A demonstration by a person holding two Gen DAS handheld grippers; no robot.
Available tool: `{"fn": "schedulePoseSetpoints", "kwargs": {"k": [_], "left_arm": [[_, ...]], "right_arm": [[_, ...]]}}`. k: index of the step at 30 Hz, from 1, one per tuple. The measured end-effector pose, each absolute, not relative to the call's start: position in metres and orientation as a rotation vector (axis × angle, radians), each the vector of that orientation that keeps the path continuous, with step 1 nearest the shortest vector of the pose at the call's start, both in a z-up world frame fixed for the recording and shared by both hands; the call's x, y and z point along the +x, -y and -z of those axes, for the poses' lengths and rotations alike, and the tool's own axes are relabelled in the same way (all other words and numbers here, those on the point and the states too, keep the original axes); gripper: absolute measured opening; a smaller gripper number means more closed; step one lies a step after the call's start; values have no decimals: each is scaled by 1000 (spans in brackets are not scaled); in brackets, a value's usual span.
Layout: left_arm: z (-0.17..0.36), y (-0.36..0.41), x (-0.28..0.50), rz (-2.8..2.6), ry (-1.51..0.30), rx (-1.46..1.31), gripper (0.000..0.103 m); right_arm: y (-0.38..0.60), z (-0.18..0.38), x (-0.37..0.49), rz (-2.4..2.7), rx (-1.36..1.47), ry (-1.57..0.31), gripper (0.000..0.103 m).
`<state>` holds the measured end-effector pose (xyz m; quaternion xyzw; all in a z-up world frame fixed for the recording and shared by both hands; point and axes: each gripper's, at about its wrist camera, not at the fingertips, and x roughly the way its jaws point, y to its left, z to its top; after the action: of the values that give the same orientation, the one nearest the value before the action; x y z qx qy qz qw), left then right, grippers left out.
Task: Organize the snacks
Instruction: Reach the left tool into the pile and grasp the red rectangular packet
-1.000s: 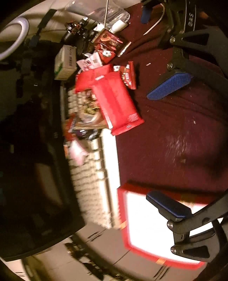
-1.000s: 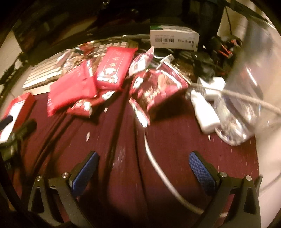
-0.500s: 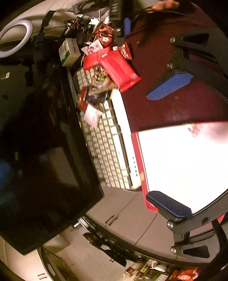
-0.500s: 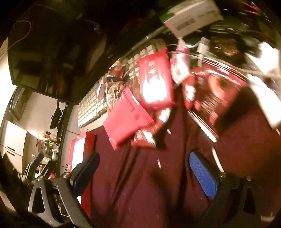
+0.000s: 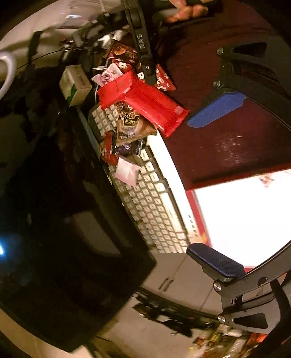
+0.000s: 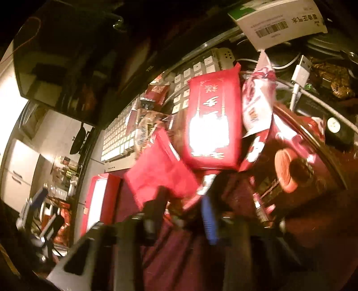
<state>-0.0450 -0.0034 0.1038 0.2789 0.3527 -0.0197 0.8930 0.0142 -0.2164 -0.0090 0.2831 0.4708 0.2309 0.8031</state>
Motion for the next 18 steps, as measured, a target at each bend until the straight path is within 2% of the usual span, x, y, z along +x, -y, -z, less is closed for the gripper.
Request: {"fn": "schedulePoseSetpoints", "kwargs": {"k": [3, 7, 9, 12, 18], "left_arm": [[-95, 21, -28, 55, -724, 631, 103], [-84, 43, -11, 98, -722, 672, 103], [-76, 56, -3, 116, -721, 714, 103], [-60, 72, 6, 167, -734, 786, 103], [-33, 93, 5, 290, -764, 913, 103]], "right_arm": [[221, 12, 15, -499, 615, -1018, 18], [211, -6, 0, -455, 470, -956, 16], [210, -14, -7, -444, 428, -915, 10], [212, -21, -13, -457, 414, -885, 10], [220, -8, -9, -422, 441, -948, 10]]}}
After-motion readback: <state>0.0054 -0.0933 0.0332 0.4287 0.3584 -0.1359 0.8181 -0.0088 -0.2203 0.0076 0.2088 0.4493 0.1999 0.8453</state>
